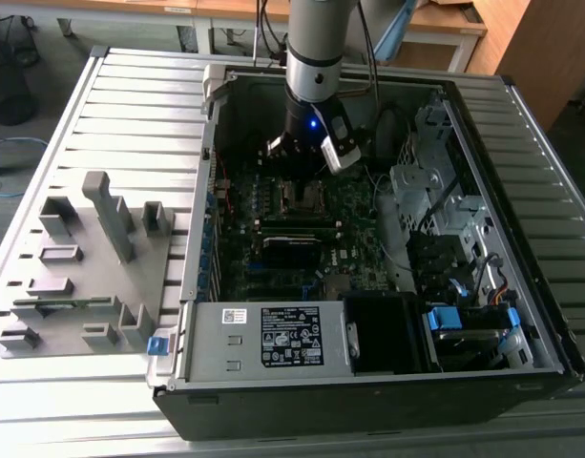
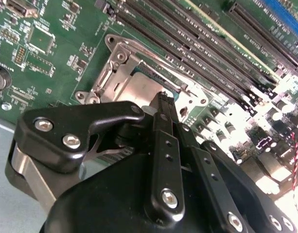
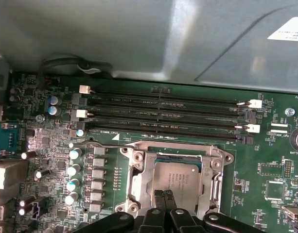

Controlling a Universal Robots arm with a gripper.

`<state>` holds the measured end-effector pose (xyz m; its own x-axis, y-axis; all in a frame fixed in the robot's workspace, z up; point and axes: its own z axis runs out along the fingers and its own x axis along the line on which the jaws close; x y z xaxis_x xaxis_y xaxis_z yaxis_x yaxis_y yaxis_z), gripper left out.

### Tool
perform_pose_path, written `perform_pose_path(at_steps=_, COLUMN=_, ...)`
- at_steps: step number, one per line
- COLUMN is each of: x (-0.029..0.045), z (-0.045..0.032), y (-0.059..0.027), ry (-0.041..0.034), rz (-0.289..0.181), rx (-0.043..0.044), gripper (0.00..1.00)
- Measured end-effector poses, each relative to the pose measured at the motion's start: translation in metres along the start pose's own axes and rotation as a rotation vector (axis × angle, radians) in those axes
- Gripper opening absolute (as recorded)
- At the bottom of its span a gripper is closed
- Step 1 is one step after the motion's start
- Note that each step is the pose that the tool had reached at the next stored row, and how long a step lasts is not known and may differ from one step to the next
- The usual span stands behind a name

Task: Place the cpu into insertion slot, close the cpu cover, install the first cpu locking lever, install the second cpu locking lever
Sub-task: 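Close the cpu cover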

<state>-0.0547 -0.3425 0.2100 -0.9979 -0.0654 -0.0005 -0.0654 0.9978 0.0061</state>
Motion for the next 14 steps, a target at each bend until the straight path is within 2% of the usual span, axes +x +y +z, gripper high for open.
perform_pose_path(at_steps=14, x=0.0003, z=-0.0019, y=0.0000, ry=-0.0001, rz=0.000, rx=-0.0001, gripper=0.10)
